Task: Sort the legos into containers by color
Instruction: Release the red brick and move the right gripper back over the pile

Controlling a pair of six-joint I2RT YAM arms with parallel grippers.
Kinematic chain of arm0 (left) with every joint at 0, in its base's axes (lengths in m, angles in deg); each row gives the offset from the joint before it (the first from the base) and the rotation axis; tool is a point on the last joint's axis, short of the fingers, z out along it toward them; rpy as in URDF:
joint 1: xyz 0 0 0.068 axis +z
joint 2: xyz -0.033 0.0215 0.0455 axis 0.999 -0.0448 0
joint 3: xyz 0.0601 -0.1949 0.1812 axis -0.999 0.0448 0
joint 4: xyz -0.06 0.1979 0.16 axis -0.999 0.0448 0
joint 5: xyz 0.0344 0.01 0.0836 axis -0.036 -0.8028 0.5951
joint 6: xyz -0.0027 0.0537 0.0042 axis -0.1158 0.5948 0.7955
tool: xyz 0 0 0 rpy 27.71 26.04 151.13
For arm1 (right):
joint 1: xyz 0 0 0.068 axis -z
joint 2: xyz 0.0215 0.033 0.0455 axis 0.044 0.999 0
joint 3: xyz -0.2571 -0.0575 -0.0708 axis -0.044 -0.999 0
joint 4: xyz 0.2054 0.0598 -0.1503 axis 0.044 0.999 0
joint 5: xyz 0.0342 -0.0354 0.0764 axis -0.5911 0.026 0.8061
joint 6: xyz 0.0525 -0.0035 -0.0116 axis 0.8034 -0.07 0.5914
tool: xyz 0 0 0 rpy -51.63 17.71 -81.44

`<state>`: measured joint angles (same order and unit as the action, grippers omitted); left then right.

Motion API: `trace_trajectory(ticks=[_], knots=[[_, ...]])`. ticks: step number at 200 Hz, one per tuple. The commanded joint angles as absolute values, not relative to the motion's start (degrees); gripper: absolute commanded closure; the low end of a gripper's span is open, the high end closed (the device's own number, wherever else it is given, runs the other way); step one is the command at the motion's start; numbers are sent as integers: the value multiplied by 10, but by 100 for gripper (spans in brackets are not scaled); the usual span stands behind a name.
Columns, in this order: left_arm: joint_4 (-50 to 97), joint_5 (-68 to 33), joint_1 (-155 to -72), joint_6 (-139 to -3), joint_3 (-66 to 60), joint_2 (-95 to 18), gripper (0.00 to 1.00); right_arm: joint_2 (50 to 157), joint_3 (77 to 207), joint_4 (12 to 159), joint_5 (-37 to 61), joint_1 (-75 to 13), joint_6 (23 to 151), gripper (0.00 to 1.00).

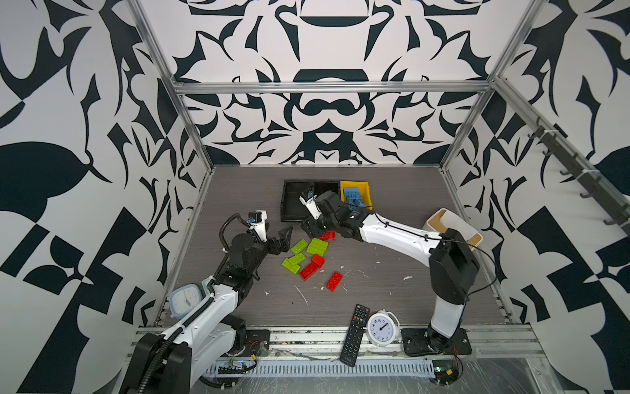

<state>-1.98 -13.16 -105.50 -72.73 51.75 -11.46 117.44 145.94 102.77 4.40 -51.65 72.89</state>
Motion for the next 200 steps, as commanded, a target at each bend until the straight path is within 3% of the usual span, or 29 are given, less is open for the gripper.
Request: trace_trajectory(ticks=[1, 78, 200], knots=[[-35, -129, -1054, -731, 518, -113, 1, 1120, 1418, 1121, 88, -509, 700, 22], [-32, -119, -1055, -726, 519, -112, 1, 1011, 1341, 1242, 54, -540, 735, 21], [-39, -120, -1055, -725, 519, -122, 1, 1074, 1294, 1222, 31, -612, 772, 19]])
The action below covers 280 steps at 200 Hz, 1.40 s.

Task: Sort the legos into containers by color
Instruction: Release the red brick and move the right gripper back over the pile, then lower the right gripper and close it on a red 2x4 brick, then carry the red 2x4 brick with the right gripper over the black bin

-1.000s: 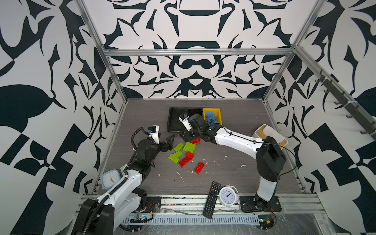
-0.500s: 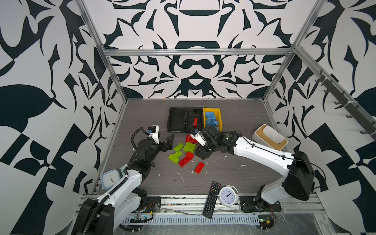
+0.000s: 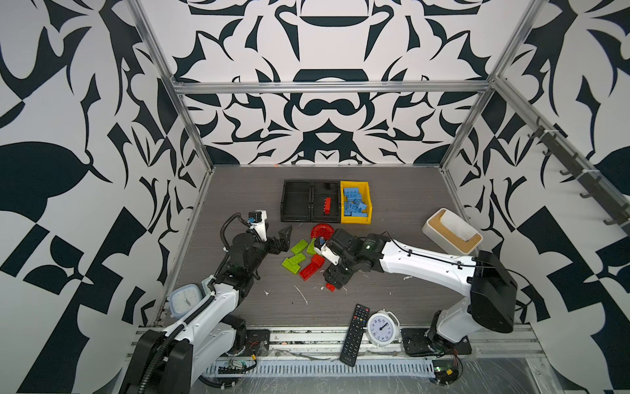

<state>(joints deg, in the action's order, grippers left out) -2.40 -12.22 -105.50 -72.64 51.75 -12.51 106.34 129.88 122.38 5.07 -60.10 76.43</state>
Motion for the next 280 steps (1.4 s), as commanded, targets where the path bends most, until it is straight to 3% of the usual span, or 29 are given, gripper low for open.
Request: trace_trajectory(ticks=[1, 191, 280], knots=[[-39, -120, -1055, -726, 518, -122, 1, 1074, 1294, 1222, 30, -612, 771, 19], [-34, -122, -1054, -724, 516, -119, 1, 1164, 1296, 1204, -3, -626, 740, 18], [-30, -120, -1055, -722, 517, -112, 1, 1178, 1300, 1192, -16, -626, 741, 27]])
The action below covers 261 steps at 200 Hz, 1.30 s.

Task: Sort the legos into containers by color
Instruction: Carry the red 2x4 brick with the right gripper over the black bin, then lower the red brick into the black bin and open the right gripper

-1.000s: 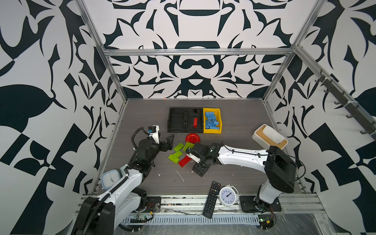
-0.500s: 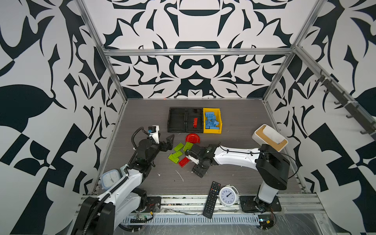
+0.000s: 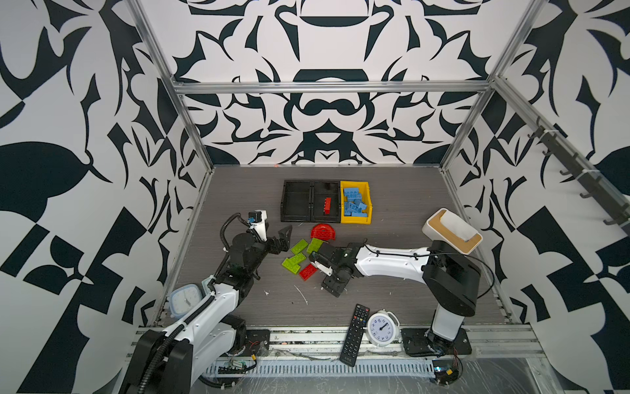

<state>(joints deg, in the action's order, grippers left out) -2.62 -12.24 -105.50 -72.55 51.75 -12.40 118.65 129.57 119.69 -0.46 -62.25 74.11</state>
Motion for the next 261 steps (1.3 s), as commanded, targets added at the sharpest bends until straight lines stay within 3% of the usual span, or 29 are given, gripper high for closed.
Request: trace_trajectory(ticks=[1, 53, 104, 207, 261], knots=[[-30, -119, -1055, -722, 517, -112, 1, 1178, 1300, 1191, -15, -626, 742, 27], [-29, -124, -1055, -723, 515, -115, 1, 1126, 1313, 1154, -30, -620, 751, 34], [-28, -120, -1055, -722, 517, -107, 1, 1142, 1396, 1143, -80, -594, 739, 41], [-25, -117, -1054, -723, 519, -100, 0, 1333, 1617, 1029, -233, -514, 758, 41], [-24, -117, -1055, -722, 519, -96, 1, 1367, 1642, 986, -224, -475, 776, 41]])
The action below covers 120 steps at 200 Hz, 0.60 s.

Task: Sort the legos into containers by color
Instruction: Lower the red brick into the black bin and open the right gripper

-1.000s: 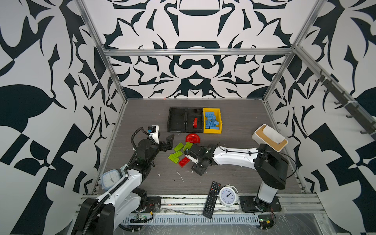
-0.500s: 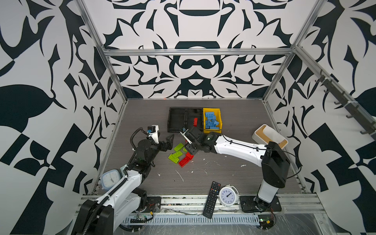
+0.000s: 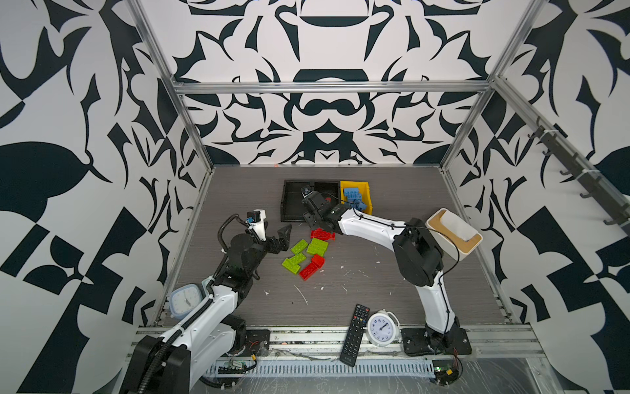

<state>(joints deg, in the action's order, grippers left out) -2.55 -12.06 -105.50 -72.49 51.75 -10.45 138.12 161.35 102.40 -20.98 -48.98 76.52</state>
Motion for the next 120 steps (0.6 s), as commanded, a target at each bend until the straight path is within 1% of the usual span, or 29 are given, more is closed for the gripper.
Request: trace_trajectory(ticks=[1, 85, 110, 120], knots=[[-24, -117, -1055, -722, 519, -96, 0, 1367, 1642, 985, -224, -475, 777, 41], [-22, -112, -1054, -719, 518, -98, 1, 1397, 1664, 969, -225, -447, 817, 38], [-21, -111, -1055, -719, 519, -96, 1, 1397, 1664, 971, -223, -443, 819, 33], [-20, -112, -1054, -719, 519, -95, 1, 1395, 1663, 971, -221, -443, 819, 29]])
